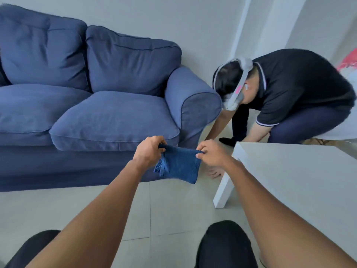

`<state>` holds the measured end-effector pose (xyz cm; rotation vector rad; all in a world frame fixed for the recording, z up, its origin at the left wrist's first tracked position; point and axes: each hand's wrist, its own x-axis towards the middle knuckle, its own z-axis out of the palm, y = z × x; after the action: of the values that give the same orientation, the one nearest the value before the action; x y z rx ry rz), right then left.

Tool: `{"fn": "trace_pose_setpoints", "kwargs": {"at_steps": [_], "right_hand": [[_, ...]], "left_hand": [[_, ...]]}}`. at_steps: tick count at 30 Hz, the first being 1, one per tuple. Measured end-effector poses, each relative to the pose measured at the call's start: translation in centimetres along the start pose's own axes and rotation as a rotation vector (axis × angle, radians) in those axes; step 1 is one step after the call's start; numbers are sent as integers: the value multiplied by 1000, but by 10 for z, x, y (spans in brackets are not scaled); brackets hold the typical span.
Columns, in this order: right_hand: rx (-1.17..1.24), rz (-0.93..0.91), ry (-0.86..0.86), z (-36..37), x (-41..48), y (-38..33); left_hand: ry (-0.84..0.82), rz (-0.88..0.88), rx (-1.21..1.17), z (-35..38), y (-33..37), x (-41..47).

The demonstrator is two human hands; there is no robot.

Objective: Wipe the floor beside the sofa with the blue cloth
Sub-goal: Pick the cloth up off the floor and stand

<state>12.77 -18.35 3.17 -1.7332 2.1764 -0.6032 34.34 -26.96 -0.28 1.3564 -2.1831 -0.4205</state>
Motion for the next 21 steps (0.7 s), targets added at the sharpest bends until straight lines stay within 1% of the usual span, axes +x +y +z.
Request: {"fn": "trace_pose_setpoints", "kwargs": {"at_steps": [3,7,9,12,15,17,19,21], "right_hand": [[-3,59,68,-54,-45,28],[-67,219,90,-104,-118,68],[-15,337,79,-126,-159,90],[120,547,113,-156,-226,129],[218,709,47,-179,-294,168],[297,777,26,-191,-330,186],[317,823,90,-200,-360,201],[320,854,163,-204,-379,216]], "left_hand": [[-38,126,-2,3,68,5],[-128,323,8,23,161,0],[-183,406,-5,38,206,-10],[-296,551,-50,67,271,-34],[-415,705,-90,100,335,-70],[-471,766,-125,118,374,-95],[-505,789,-154,134,401,-115],[-521,750,-170,150,415,-130]]}}
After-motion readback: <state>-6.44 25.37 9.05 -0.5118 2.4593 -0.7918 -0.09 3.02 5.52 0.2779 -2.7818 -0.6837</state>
